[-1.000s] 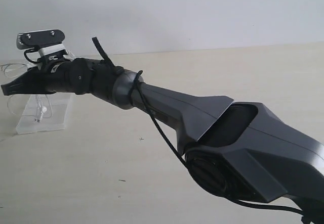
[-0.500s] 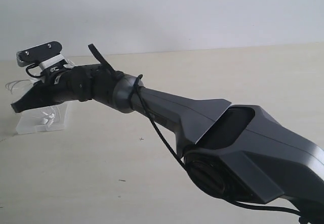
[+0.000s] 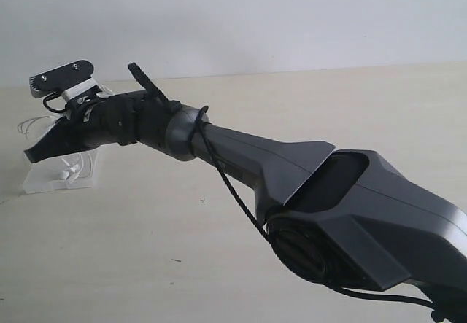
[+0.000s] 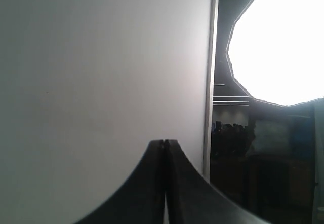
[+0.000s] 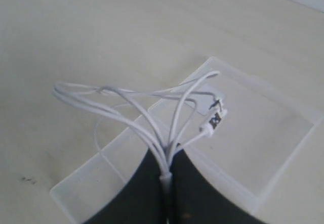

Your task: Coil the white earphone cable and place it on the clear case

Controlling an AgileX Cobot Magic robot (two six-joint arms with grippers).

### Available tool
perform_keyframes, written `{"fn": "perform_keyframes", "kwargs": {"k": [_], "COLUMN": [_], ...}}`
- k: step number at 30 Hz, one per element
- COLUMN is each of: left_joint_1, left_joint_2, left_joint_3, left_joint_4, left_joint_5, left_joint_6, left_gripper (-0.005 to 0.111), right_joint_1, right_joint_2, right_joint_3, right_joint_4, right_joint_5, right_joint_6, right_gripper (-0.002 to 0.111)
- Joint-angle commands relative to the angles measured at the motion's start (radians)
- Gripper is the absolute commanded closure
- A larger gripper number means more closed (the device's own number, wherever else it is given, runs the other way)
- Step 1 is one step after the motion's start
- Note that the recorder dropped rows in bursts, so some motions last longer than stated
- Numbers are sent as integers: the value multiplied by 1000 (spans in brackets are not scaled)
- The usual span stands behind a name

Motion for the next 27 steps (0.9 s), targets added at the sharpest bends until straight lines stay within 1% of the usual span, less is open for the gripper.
{"fn": "perform_keyframes", "kwargs": {"k": [1,7,16,18,20,27], "left_joint_1": [-4,-4,-4,-4,-4,-4], "left_joint_2": [-2,-2,-2,-2,-2,-2], "left_joint_3": [-11,-11,-11,-11,-11,-11], "left_joint_4": [-2,-2,-2,-2,-2,-2], "left_joint_5": [-6,-6,-6,-6,-6,-6], "left_joint_6": [6,6,6,6,6,6], "left_gripper": [107,107,107,107,107,107], "right_joint_1": [-5,-5,-5,-4,-4,-4], "right_joint_2": [-2,-2,-2,-2,-2,-2], "right_joint_3": [-10,-10,-10,-10,-10,-10], "right_joint_4": [-11,-46,-48,-48,-43,-43], "right_joint_5": [12,63,69,67,67,69], "right_joint_6": [2,2,2,2,2,5], "right_gripper": [108,108,108,106,101,76]}}
